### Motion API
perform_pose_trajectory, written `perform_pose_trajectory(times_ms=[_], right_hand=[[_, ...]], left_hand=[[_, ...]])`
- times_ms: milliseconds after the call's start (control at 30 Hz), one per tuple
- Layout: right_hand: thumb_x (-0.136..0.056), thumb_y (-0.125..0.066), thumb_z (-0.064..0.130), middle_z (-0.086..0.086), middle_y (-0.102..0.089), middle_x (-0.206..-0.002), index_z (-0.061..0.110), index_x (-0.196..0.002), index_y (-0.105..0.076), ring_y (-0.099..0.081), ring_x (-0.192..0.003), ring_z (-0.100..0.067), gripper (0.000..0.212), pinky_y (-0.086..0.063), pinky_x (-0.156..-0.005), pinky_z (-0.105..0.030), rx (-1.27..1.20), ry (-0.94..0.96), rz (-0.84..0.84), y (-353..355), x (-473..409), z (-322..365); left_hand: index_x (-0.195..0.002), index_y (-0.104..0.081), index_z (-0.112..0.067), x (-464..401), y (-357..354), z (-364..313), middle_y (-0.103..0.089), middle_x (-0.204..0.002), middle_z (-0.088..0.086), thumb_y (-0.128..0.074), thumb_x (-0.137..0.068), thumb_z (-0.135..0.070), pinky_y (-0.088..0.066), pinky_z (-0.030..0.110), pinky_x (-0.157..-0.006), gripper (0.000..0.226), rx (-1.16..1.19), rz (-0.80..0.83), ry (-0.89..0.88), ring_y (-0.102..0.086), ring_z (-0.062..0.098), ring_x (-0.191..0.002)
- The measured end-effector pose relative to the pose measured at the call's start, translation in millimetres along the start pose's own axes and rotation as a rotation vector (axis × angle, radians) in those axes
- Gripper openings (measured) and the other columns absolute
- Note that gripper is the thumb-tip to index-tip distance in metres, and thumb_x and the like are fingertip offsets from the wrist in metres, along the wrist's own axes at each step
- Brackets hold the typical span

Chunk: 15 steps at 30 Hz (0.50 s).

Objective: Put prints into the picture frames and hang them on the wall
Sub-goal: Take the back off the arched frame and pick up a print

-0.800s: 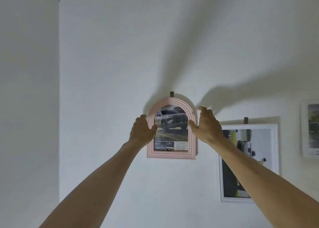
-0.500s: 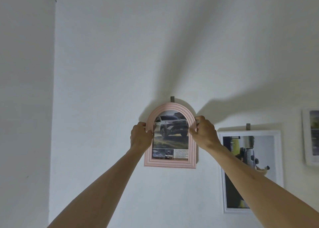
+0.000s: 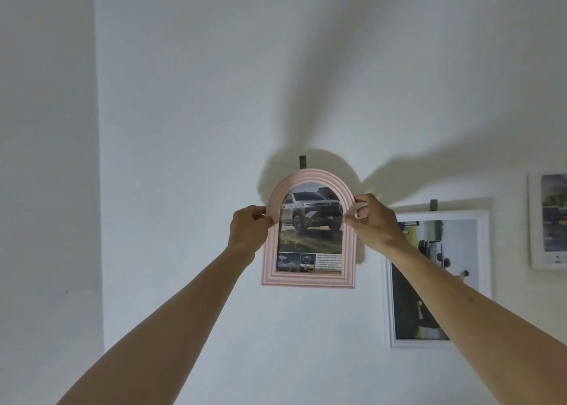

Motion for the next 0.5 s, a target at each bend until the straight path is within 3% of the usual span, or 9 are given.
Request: perform_pose_trajectory(times_ms=[267, 500], right_hand=[[-0.09, -0.069, 0.025, 0.003, -0.063, -0.109, 0.017, -0.127, -0.049, -0.063, -0.1, -0.018, 0.042, -0.045, -0.082, -0.026, -0.053, -0.057, 0.077, 12.5, 40.5, -34.3], [-0.086, -0.073, 0.022, -0.007, -0.052, -0.133, 0.012, -0.141, -0.036, -0.053, -0.122, -0.025, 0.067, -0.048, -0.097, -0.033, 0.132, -0.137, 0.187, 20.2, 88.2, -70.9]], left_hand=[[-0.096, -0.071, -0.015, 61.0, -13.0, 3.8, -0.073, -0.091, 0.0, -0.076, -0.082, -0.012, -0.05, 0.026, -0.078, 0.015, 0.114, 0.034, 0.073, -0.065, 0.012, -0.085], [-0.1, -0.071, -0.015, 124.5, -37.2, 10.8, -0.073, -0.087, -0.004, -0.079, -0.08, -0.021, -0.049, 0.016, -0.069, 0.022, -0.061, -0.001, -0.014, -0.068, 0.01, -0.081]])
Point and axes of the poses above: each hand's wrist, its own x-axis away from the middle knuckle, its own y-axis out of the back of the hand, z = x × y, the point moved 2 cm from there along -x, towards the middle knuckle
